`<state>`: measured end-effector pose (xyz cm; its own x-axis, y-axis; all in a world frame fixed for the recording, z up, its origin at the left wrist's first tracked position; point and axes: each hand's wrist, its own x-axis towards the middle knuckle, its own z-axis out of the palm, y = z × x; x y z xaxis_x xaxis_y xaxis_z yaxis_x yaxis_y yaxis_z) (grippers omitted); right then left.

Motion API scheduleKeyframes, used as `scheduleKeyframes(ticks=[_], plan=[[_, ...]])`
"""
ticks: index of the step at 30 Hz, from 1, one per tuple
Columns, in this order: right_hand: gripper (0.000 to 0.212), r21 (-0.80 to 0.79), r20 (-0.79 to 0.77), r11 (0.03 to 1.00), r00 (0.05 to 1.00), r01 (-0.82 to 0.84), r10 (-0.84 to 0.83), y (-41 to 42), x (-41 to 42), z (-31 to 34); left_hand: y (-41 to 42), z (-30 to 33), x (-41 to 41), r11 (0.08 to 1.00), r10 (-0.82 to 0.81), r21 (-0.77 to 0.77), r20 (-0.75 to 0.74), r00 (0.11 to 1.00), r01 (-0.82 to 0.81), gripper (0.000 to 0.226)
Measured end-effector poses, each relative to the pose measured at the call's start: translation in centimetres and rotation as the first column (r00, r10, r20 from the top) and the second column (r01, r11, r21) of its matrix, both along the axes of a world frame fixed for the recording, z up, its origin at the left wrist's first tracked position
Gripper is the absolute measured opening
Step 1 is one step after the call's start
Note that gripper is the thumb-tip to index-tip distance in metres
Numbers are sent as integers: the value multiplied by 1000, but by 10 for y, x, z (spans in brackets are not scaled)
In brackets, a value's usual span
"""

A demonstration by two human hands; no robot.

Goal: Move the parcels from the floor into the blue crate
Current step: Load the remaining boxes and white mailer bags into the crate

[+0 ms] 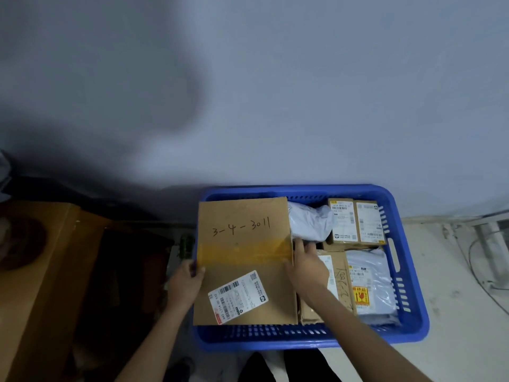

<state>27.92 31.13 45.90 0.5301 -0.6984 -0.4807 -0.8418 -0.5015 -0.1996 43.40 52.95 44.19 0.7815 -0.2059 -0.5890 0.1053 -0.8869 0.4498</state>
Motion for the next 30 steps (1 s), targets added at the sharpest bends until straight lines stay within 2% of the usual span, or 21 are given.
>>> scheduleKeyframes(ticks=[4,7,11,21,30], plan=[[67,23,136,995,986,-96,92,-25,21,1,-21,-6,27,995,-16,-95,47,999,20,44],[69,6,139,985,976,-171,168,-30,39,-1,-38,-5,33,985,-51,-162,99,994,67,60],[66,-16,77,984,981,-179,180,-32,46,-10,-47,-18,37,966,-256,-15,136,957,260,78],[65,50,57,967,968,-249,246,-39,48,-21,-49,-24,35,966,-258,62,182,949,251,73],[67,51,91,959,958,-278,273,-44,43,-24,-48,-23,28,973,-232,49,188,954,227,72]])
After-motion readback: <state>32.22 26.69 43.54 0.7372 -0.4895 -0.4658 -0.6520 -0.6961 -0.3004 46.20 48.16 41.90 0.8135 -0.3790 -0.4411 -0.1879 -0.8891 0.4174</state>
